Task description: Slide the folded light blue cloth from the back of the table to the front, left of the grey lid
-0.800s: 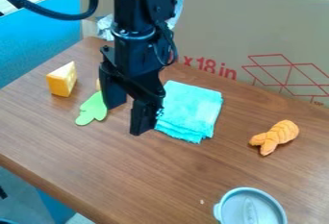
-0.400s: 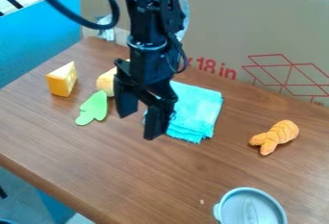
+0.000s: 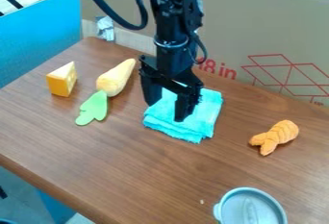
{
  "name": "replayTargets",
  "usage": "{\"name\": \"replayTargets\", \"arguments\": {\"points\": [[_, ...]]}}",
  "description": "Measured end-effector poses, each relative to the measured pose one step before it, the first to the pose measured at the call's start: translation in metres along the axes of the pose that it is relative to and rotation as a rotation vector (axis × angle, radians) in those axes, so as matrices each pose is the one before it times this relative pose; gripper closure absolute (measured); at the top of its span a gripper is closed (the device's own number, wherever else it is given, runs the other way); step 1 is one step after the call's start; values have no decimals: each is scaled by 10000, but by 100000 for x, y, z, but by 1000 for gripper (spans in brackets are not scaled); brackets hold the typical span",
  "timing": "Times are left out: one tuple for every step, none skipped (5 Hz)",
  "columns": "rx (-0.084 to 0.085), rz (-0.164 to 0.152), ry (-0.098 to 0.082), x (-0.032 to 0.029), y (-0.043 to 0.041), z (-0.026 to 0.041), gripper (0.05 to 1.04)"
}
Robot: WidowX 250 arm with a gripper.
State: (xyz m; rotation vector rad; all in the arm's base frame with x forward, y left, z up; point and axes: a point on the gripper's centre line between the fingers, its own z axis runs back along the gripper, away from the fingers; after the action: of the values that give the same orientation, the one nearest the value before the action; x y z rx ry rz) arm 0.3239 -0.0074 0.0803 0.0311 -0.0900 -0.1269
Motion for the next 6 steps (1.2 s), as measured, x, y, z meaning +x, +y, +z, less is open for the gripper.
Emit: {"name": "replayTargets", "arguments": {"points": [[35, 720, -736, 1446, 98, -811, 82], [-85, 866, -319, 1423, -77, -1159, 82], [-464, 476, -44, 1295, -211, -1197, 82], [-65, 277, 61, 1352, 234, -1161, 82], [619, -98, 325, 700, 480, -601, 82], [768, -7, 226, 221, 1198, -596, 82]]}}
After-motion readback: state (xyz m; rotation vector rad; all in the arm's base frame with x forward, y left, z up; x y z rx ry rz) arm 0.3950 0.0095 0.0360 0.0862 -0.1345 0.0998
